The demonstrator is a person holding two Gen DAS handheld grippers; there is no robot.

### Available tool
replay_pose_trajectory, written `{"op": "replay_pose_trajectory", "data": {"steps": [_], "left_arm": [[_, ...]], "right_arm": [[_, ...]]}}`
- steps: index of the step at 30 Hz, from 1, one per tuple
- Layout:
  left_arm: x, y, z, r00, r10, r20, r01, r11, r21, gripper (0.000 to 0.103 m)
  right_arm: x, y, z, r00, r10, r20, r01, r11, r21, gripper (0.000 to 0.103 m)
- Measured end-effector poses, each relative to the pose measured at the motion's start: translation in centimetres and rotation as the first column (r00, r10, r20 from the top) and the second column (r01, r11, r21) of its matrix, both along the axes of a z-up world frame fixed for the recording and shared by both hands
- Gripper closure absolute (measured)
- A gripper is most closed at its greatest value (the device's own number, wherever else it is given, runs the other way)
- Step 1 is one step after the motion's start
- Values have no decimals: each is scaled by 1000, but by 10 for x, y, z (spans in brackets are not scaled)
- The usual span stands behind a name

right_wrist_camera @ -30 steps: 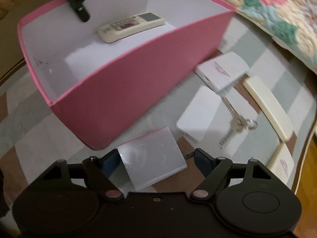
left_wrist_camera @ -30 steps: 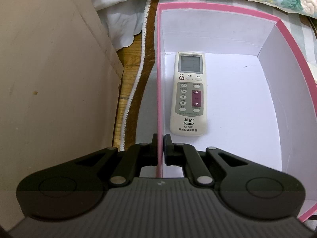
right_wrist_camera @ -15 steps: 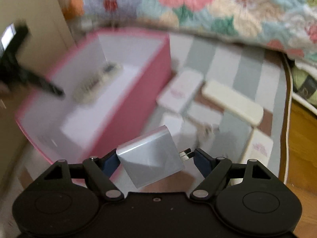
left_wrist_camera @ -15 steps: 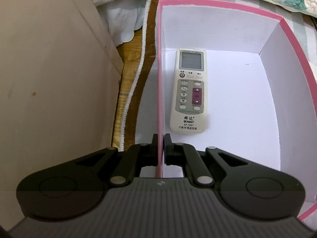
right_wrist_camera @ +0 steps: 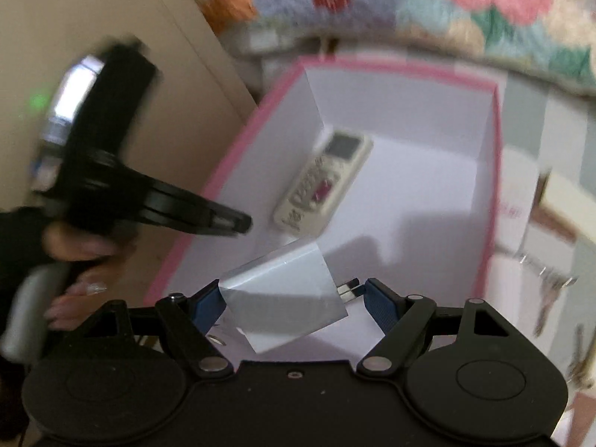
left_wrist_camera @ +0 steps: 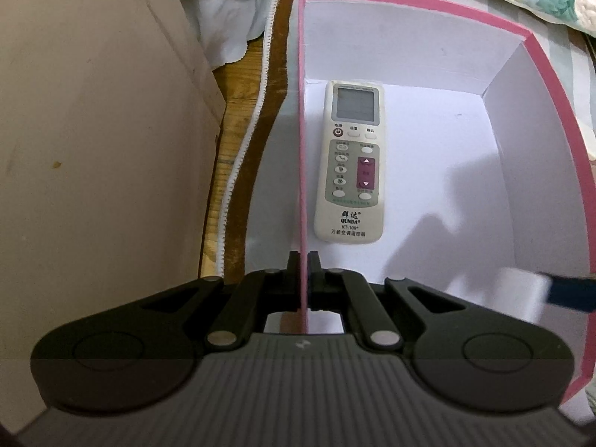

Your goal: Organize rigid objects

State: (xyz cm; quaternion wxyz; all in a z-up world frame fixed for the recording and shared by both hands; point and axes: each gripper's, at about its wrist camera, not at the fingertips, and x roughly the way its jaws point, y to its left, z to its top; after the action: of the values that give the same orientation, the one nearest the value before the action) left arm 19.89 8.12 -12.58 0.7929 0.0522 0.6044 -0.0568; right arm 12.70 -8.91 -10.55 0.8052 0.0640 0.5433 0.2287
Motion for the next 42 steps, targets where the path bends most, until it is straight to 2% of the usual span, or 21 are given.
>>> {"op": "replay_pose_trajectory", "data": {"steps": [9, 14, 16, 19, 21, 22, 24, 26, 28, 30, 33, 38, 42], "left_arm": [[4, 0, 0, 1000, -10, -6, 10, 1000, -8, 101], [3, 3, 0, 1000, -11, -7, 10, 1000, -14, 101], [4, 2, 0, 1000, -12, -11, 12, 1000, -14, 101], [3, 1, 0, 1000, -18, -7, 18, 1000, -6, 101], [3, -1, 1, 1000, -22, -1, 22, 1000, 0, 101], [4, -1, 1, 1000, -23, -4, 23, 1000, 1, 101], [4, -2, 1, 1000, -27, -1, 27, 1000, 8, 101], [3, -4, 2, 999, -32, 5, 32, 999, 17, 101], [2, -6, 2, 999, -39, 9, 39, 999, 26, 101], [1, -5, 2, 999, -43, 15, 43, 999, 28, 101], [1, -6, 1, 999, -49, 17, 49, 998, 36, 100], [0, -6, 3, 999, -53, 11, 53, 998, 39, 100], [2, -7, 3, 999, -51, 1, 50, 998, 40, 100]], "right_arm": [[8, 27, -39, 984, -80, -156, 89, 994, 54, 19], [14, 26, -51, 953, -174, -249, 212, 969, 131, 19], [15, 23, -56, 928, -210, -307, 266, 951, 156, 19], [16, 15, -65, 892, -178, -416, 292, 929, 228, 18], [14, 3, -64, 880, -175, -442, 327, 898, 295, 17], [12, -4, -58, 886, -167, -432, 325, 889, 323, 17], [6, -15, -39, 914, -167, -370, 295, 899, 322, 17], [-4, -26, -5, 959, -130, -251, 209, 925, 318, 17], [-17, -40, 29, 987, -104, -122, 136, 945, 297, 17], [-28, -52, 58, 997, -73, -18, 75, 968, 238, 17], [-42, -84, 92, 991, -53, 119, 35, 988, 152, 17], [-50, -130, 86, 961, -2, 275, 25, 996, -80, 17], [-60, -153, 70, 964, 39, 262, 12, 981, -191, 17]]}}
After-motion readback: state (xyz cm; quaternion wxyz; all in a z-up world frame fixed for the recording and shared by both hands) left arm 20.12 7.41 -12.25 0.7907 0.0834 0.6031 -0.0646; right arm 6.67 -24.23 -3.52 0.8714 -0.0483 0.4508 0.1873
